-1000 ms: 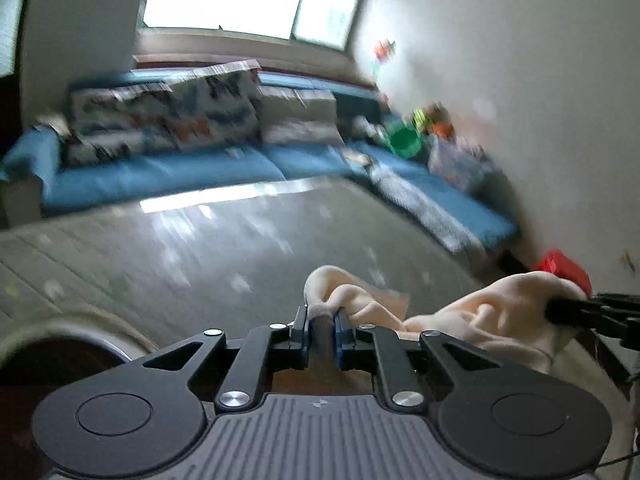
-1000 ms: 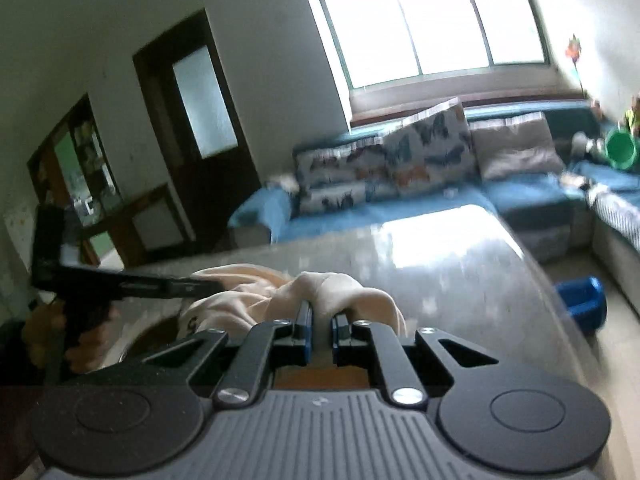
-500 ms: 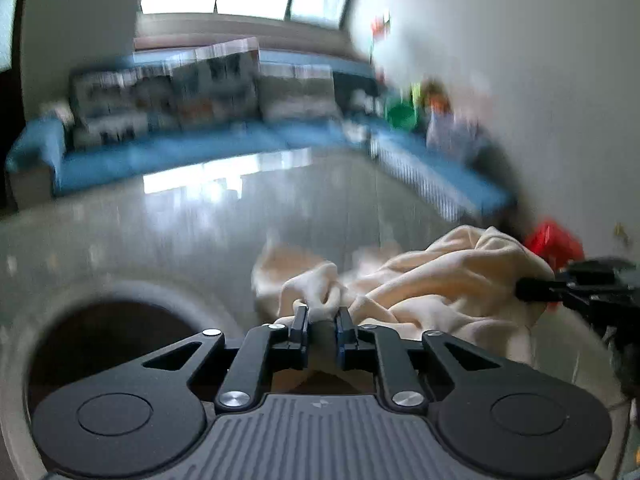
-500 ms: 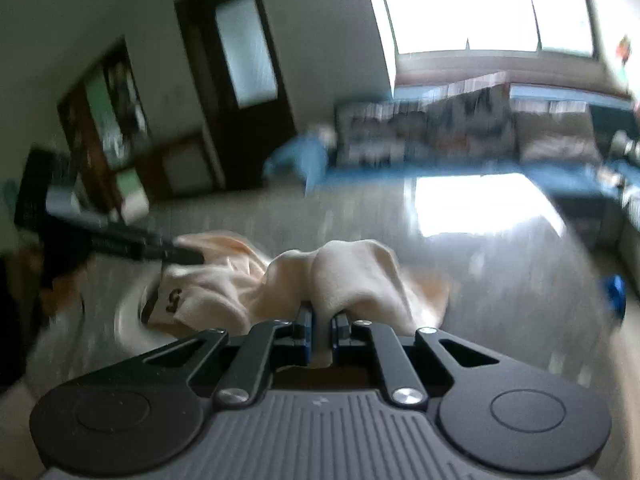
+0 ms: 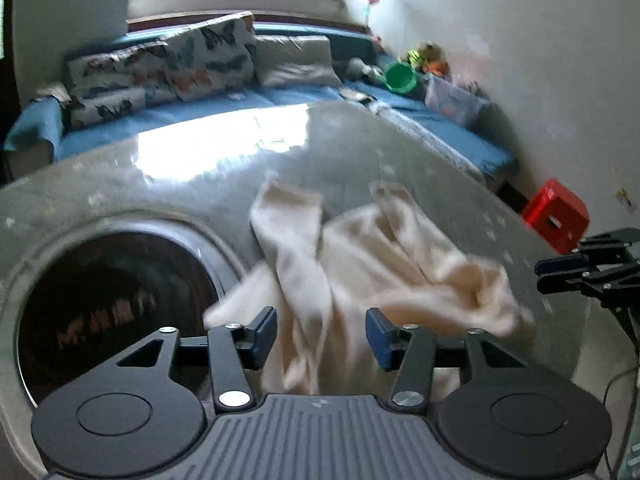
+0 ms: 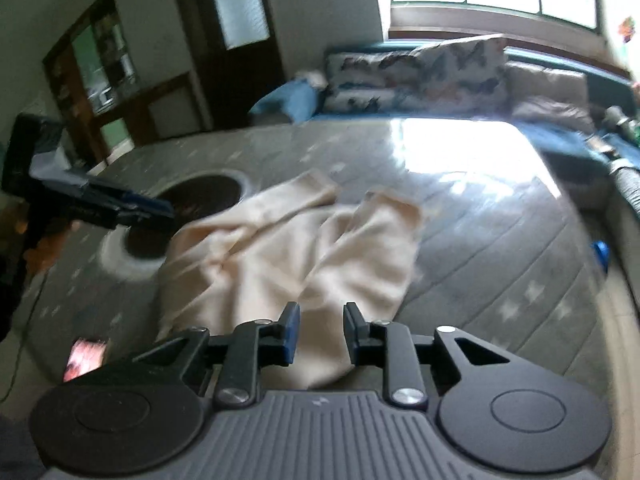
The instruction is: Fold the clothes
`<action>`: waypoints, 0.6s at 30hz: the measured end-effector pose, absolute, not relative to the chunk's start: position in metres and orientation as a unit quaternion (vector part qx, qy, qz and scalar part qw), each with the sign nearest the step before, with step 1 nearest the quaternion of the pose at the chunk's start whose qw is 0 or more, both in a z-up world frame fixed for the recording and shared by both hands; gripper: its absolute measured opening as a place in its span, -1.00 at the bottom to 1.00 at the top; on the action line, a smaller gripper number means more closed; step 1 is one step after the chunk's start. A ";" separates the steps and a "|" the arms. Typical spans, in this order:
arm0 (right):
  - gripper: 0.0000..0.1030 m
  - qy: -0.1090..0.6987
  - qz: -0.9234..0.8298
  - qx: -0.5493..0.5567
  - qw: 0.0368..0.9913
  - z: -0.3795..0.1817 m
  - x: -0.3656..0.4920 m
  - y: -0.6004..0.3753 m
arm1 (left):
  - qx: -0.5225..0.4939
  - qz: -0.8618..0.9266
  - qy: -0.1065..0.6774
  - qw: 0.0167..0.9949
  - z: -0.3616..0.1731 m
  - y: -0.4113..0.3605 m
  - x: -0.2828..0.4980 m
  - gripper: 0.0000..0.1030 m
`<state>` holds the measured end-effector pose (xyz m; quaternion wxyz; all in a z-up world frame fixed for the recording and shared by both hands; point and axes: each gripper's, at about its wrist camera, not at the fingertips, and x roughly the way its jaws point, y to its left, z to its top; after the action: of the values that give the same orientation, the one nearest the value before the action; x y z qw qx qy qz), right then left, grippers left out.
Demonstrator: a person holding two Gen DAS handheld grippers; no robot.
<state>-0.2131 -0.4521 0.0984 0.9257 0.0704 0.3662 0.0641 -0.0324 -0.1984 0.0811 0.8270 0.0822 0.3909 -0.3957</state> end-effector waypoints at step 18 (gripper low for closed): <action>-0.26 0.391 0.030 0.057 0.918 0.033 -0.088 -0.441 | 0.098 -0.330 0.420 0.840 0.031 -0.267 0.032 0.29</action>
<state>-0.0876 -0.4407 0.0328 0.9179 0.0573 0.3915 0.0296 0.0318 -0.2669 0.0305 0.8397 0.0984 0.4199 -0.3299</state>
